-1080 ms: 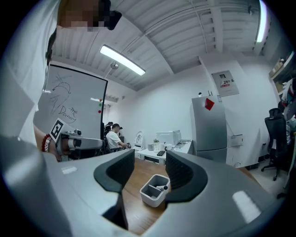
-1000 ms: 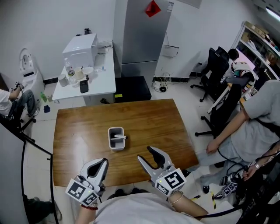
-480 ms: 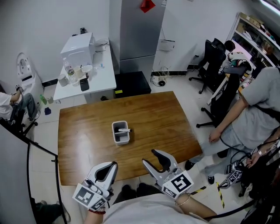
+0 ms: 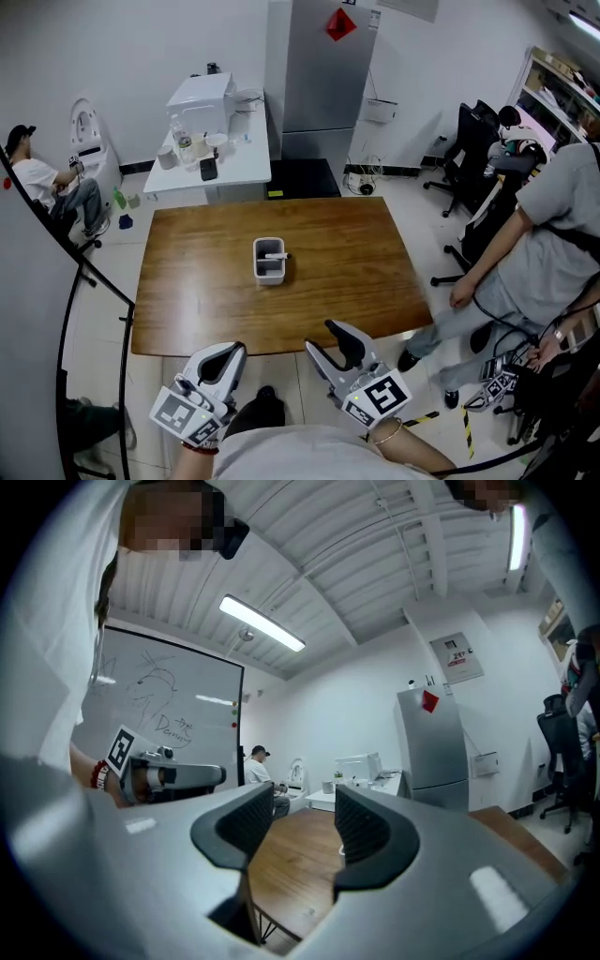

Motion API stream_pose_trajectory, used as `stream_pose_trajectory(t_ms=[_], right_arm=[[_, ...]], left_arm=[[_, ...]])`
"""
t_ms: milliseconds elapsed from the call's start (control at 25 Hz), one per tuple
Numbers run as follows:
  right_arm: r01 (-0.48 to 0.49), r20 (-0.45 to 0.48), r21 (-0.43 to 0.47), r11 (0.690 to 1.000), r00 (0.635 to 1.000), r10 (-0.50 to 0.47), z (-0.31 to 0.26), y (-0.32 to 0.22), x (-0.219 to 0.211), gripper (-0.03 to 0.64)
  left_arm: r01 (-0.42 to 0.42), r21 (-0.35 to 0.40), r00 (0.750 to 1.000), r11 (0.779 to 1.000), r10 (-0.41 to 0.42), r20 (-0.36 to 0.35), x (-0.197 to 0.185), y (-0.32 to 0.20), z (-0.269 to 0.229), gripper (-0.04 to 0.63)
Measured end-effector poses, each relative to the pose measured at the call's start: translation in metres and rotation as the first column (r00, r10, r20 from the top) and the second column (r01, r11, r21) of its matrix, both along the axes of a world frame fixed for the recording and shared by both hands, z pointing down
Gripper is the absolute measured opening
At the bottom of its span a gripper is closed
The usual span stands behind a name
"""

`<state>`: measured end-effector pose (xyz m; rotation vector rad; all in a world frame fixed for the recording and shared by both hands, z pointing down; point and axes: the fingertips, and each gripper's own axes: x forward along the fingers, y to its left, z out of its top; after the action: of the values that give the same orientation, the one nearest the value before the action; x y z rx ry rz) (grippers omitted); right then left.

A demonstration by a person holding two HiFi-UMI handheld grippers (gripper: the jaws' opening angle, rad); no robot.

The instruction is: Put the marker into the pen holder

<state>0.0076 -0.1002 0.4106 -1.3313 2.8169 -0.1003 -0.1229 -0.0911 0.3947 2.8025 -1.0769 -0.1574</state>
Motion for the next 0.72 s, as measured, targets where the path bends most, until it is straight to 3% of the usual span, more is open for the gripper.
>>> stream_pose_trajectory(t_ms=[200, 400, 520, 720], right_arm=[[0.046, -0.011, 0.010, 0.999, 0.999, -0.046, 0.003, 0.067, 0.025, 0.184], [0.029, -0.048, -0.011, 1.000, 0.998, -0.030, 0.009, 0.126, 0.059, 0.183], [0.011, -0.032, -0.012, 1.000, 0.999, -0.011, 0.002, 0.148, 0.069, 0.183], [-0.029, -0.015, -0.006, 1.000, 0.999, 0.029, -0.007, 0.173, 0.084, 0.183]], left_arm=[[0.037, -0.010, 0.998, 0.999, -0.038, -0.042, 0.031, 0.078, 0.004, -0.004], [0.064, -0.100, 0.995, 0.993, -0.071, -0.067, 0.050, 0.147, 0.025, -0.005], [0.088, -0.115, 0.991, 0.989, -0.099, -0.091, 0.048, 0.163, 0.022, -0.003], [0.053, -0.091, 0.994, 0.994, -0.061, -0.090, 0.060, 0.170, 0.011, -0.005]])
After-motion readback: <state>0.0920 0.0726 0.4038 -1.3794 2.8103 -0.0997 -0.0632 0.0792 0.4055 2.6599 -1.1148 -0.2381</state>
